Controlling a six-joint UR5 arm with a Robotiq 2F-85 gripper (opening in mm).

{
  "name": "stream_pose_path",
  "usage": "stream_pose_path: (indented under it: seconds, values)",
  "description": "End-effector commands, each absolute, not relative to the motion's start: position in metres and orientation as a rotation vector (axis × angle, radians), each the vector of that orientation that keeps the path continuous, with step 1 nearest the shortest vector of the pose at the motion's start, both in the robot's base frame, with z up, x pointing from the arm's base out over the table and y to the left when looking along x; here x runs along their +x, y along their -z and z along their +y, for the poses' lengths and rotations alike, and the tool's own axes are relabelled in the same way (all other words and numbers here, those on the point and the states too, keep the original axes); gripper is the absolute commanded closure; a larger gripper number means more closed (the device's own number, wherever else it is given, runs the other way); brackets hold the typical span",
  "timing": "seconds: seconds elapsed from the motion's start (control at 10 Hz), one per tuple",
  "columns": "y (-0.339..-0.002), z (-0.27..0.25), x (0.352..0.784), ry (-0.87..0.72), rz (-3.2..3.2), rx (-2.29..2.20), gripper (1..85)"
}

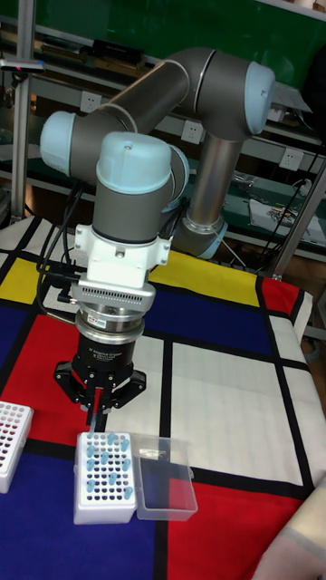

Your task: Transfer all medium pipette tips from one holder to another

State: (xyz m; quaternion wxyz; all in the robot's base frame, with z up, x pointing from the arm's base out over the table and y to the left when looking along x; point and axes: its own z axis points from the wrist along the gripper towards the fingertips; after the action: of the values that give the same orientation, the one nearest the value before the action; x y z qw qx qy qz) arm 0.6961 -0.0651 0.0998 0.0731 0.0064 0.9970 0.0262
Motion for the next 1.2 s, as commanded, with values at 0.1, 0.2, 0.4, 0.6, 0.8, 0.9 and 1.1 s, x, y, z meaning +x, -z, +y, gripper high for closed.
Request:
stream_pose_path:
  seconds: [0.1,0.2,0.4,0.6,0.8,0.9,1.1]
  values:
    - [-0.116,-0.062,0.698,-0.081,3.003,0.028,84.0]
    - [-0.119,-0.062,0.699,-0.077,3.005,0.030,84.0]
    - [-0.130,-0.063,0.699,-0.054,3.014,0.031,84.0]
    - [-0.138,-0.063,0.697,-0.050,3.019,0.030,84.0]
    - [-0.143,-0.069,0.693,-0.003,3.025,0.021,84.0]
    - [-0.145,-0.078,0.691,0.036,3.025,-0.005,84.0]
    - [-0.143,-0.092,0.685,0.074,3.017,-0.021,84.3]
